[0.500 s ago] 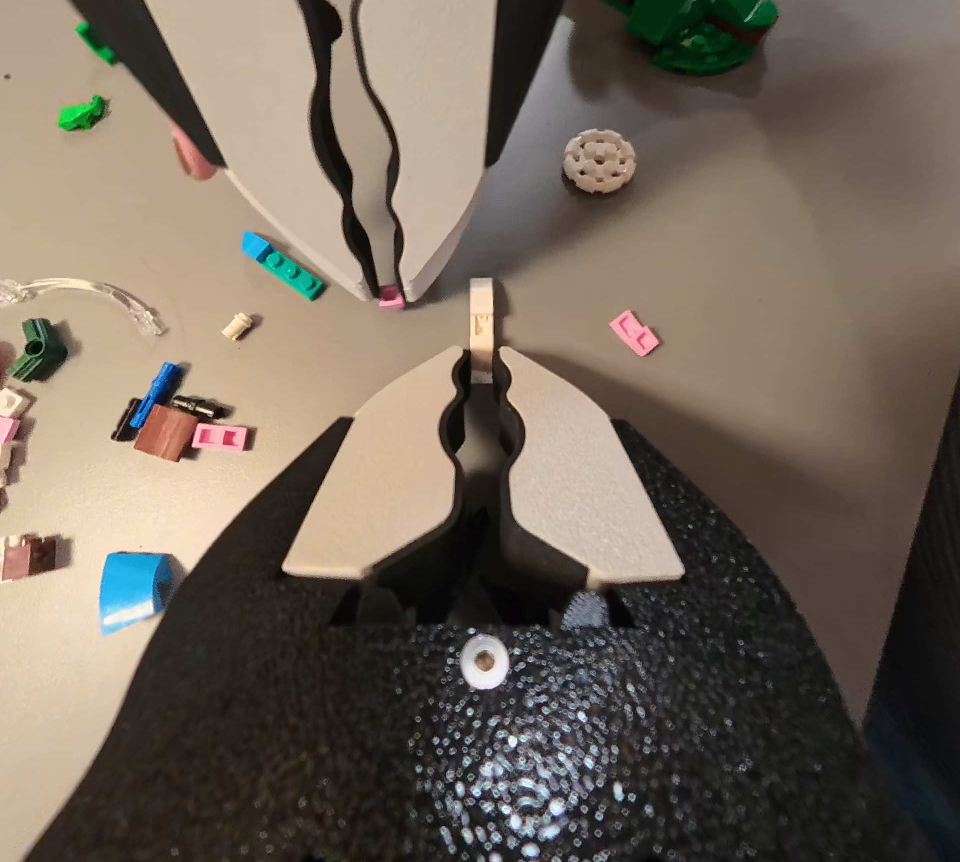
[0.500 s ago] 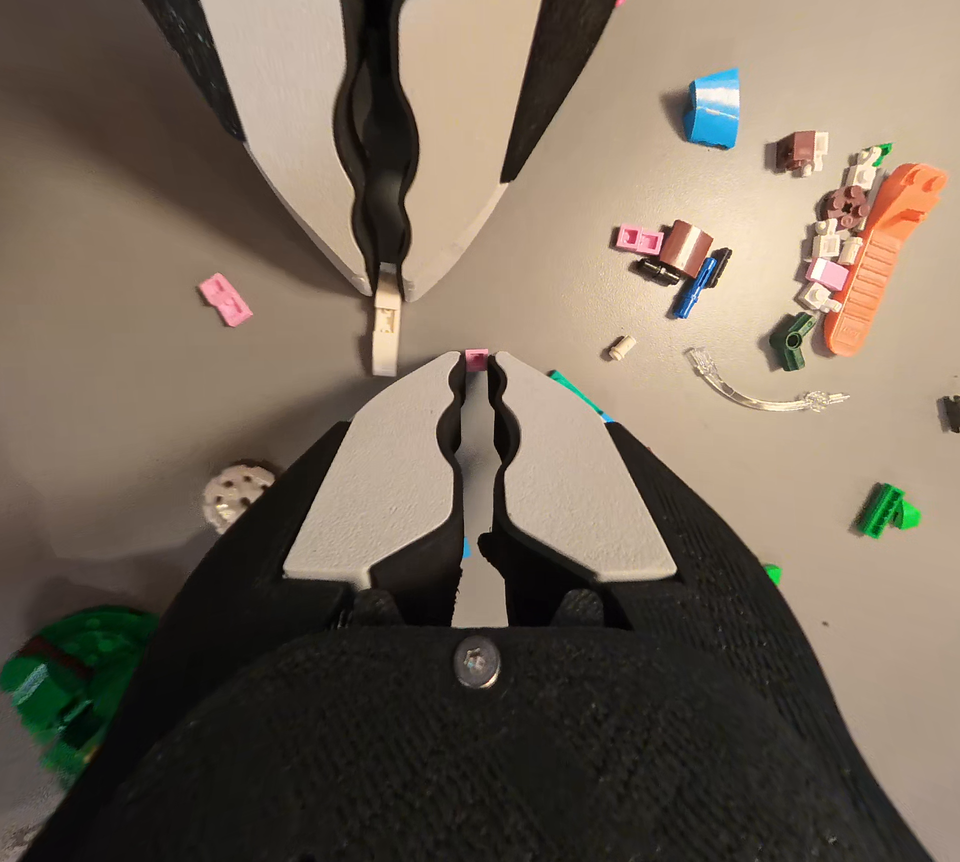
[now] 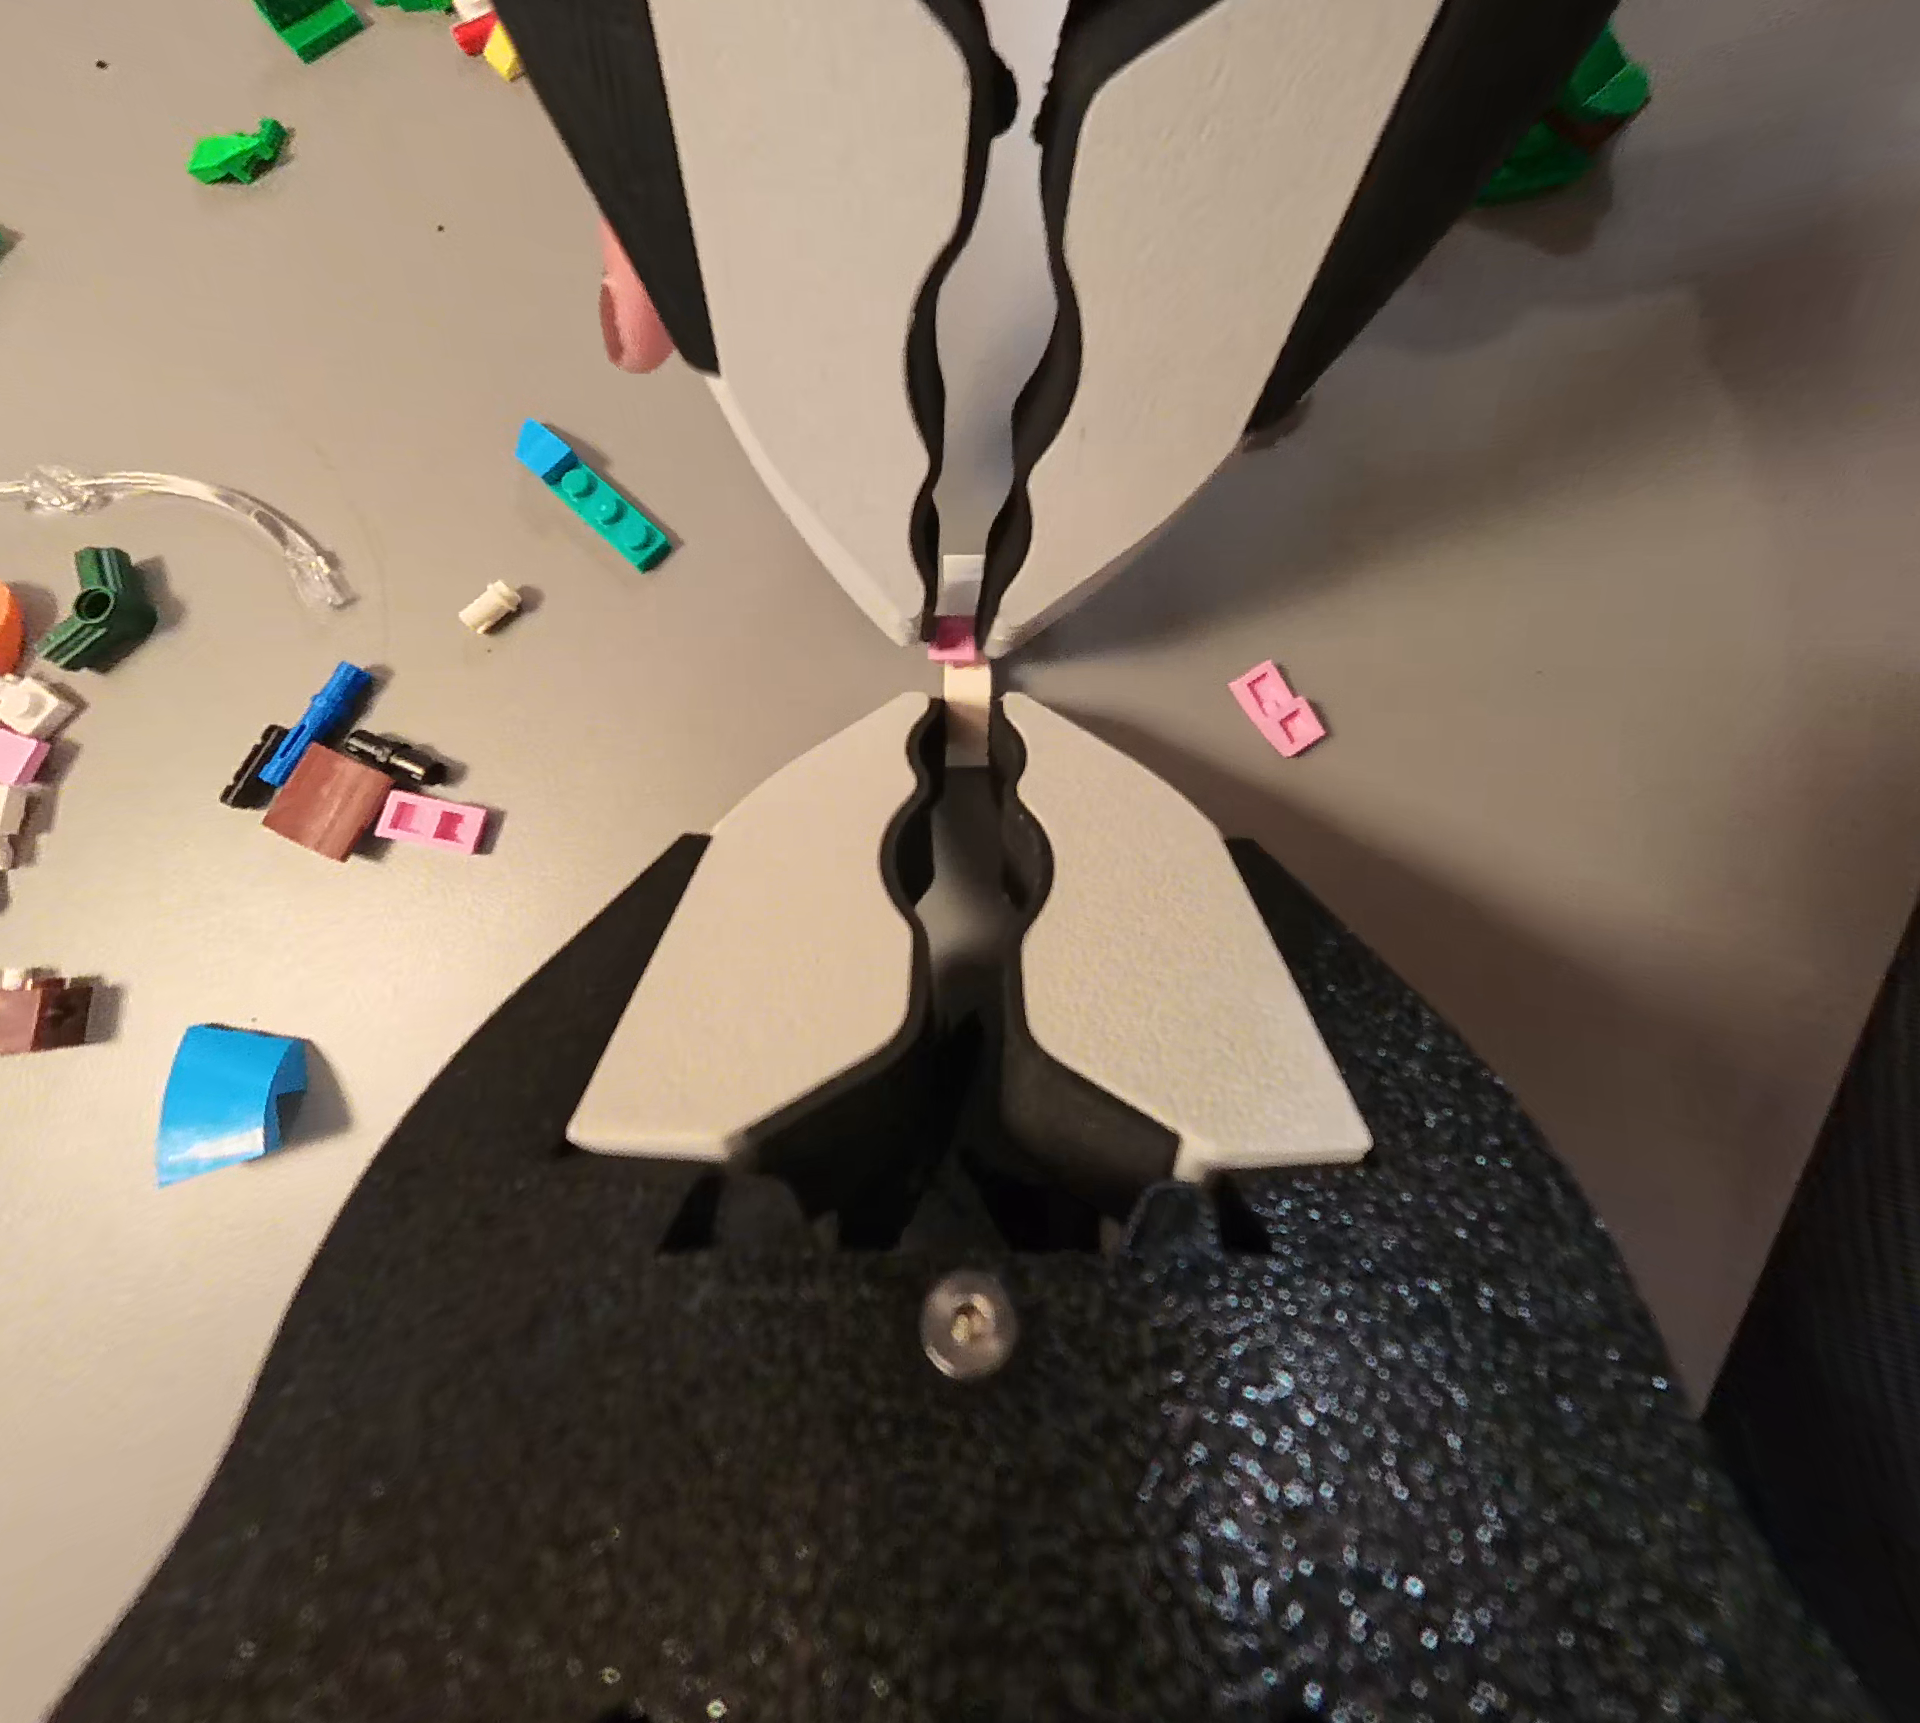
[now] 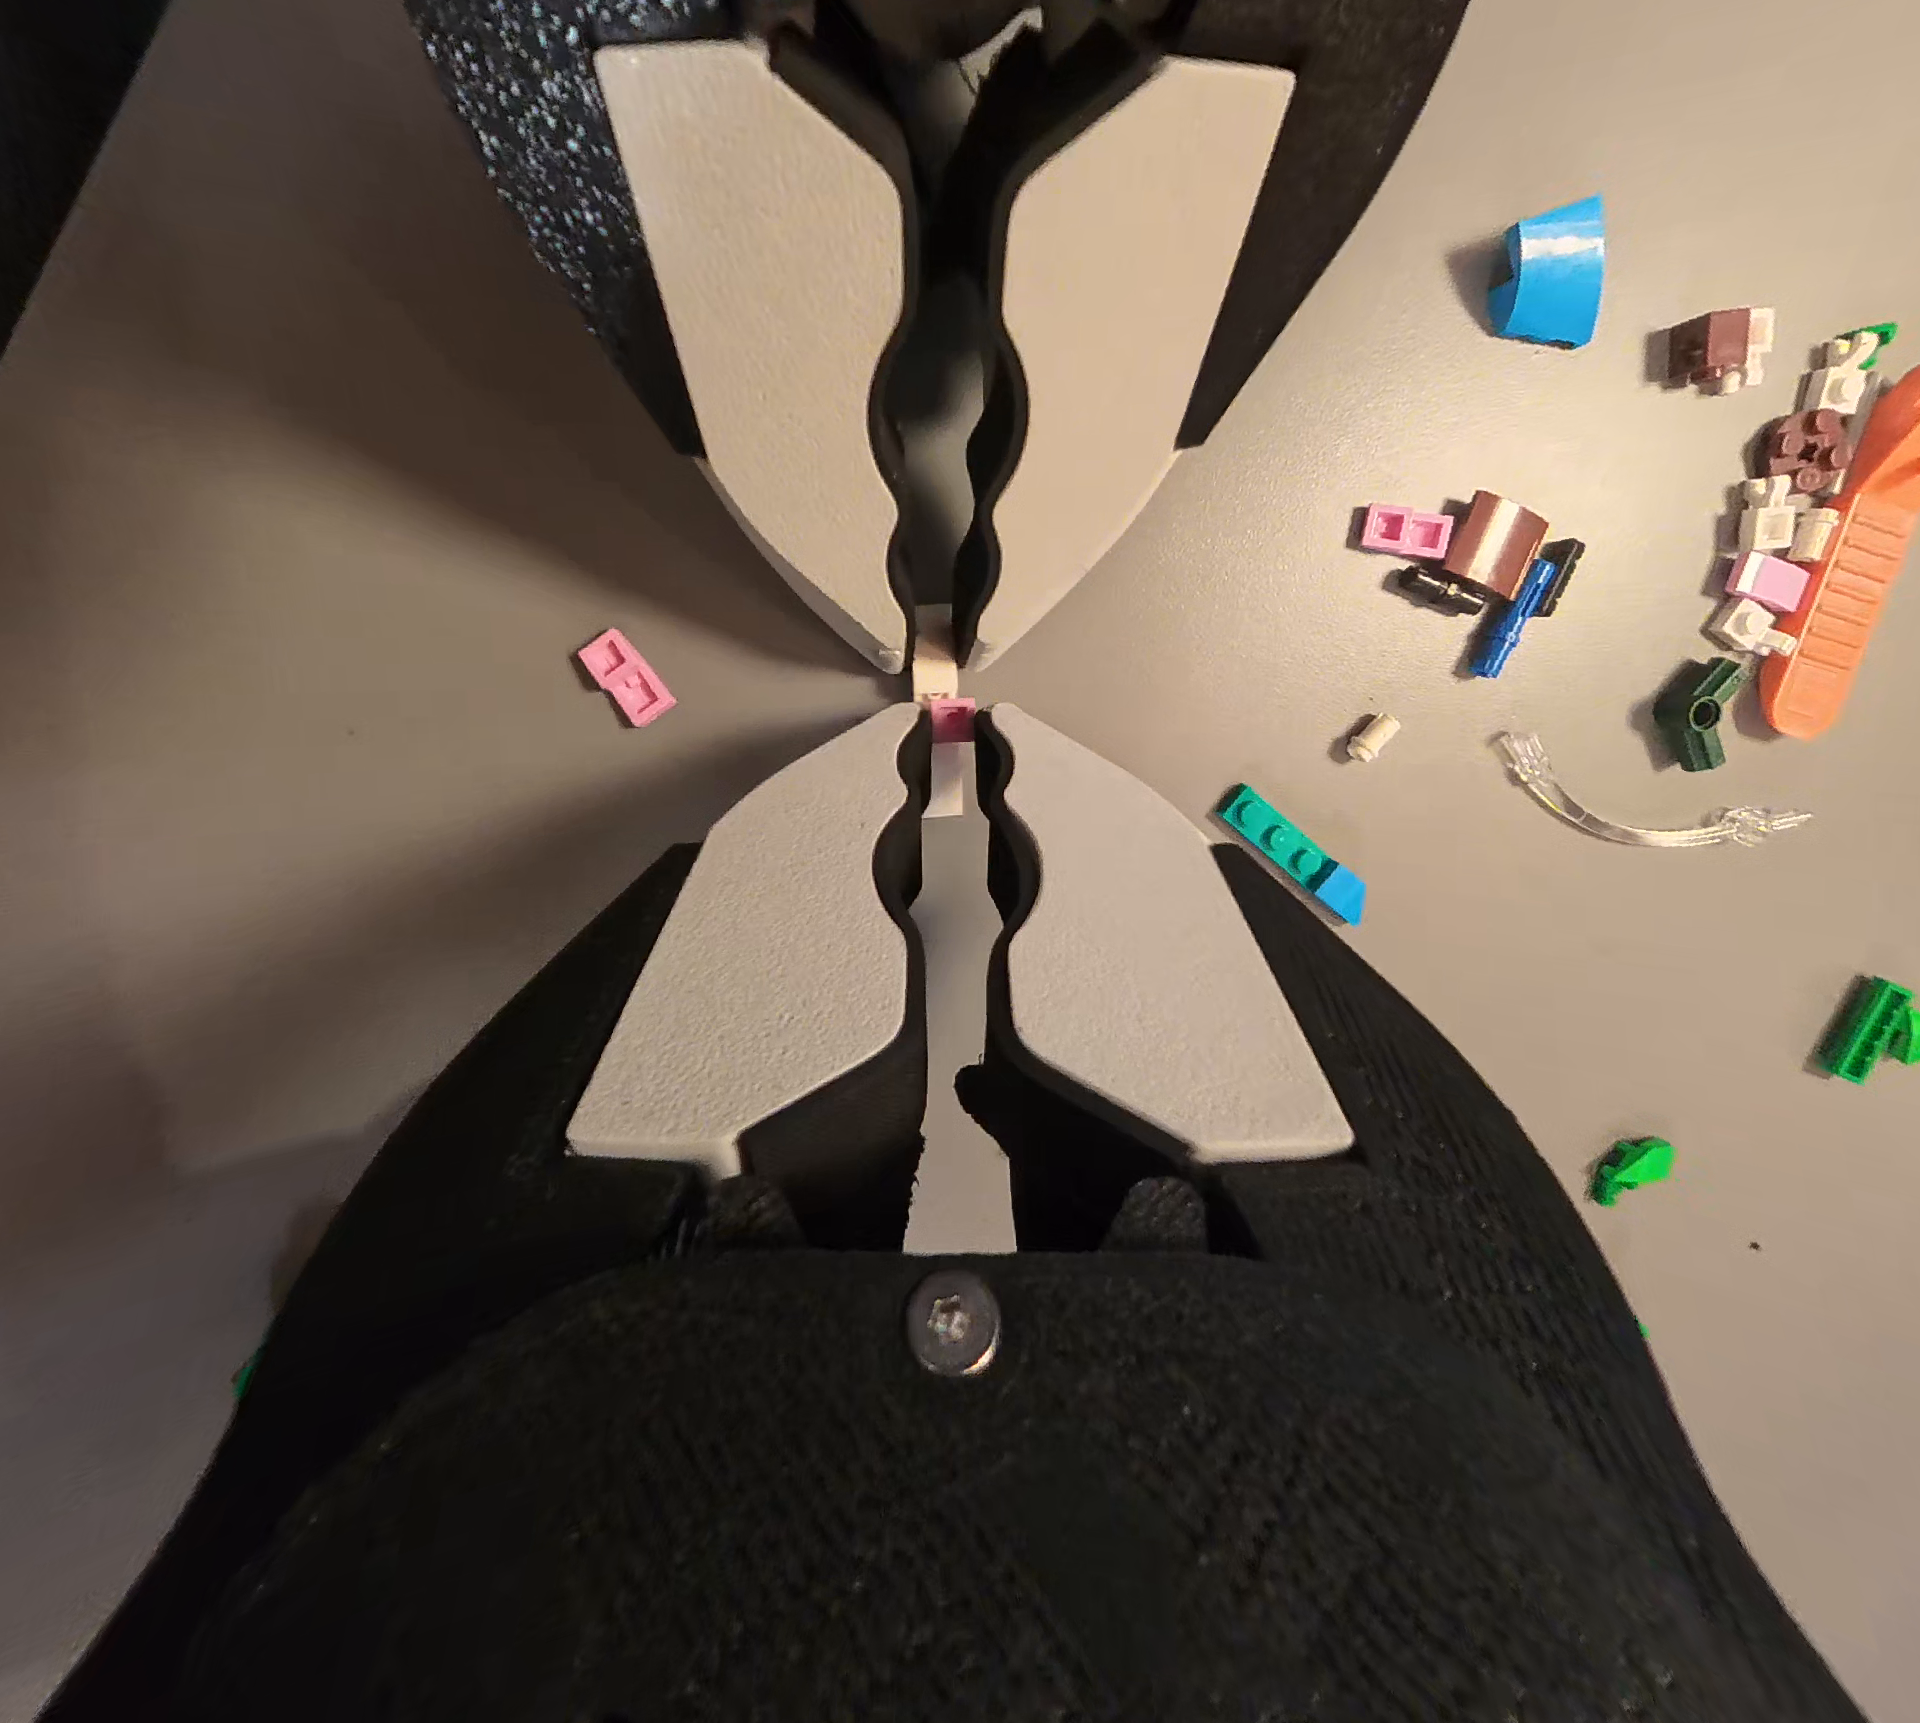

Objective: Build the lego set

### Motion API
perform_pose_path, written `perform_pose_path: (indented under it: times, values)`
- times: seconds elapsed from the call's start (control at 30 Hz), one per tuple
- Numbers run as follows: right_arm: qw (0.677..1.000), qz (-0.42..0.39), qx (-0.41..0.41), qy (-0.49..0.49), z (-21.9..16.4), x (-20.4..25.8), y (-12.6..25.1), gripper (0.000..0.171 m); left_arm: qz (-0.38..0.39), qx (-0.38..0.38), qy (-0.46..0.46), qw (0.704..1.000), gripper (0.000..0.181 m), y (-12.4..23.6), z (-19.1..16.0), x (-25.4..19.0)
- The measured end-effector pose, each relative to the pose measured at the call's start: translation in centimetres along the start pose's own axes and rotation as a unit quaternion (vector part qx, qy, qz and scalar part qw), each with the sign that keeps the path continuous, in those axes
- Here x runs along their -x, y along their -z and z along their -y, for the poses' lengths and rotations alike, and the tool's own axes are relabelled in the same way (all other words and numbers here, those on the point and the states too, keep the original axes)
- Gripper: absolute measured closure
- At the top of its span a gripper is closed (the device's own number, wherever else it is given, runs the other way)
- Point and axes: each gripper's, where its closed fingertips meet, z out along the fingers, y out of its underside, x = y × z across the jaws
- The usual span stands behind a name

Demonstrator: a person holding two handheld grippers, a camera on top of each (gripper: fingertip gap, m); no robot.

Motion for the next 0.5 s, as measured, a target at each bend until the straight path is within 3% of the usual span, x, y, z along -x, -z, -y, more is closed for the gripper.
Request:
perform_pose_path:
  times: [0.03,0.5]
  values:
    - [1.0,0.002,0.002,-0.001,0.02,0.08,0.0,0.165,0.0,-0.001,0.0,1.0,0.173,0.0,0.01,0.0]
    - [1.0,-0.021,0.009,0.012,-0.12,0.35,-0.32,0.165,-0.005,-0.013,0.006,1.0,0.173,-0.01,0.02,-0.02]
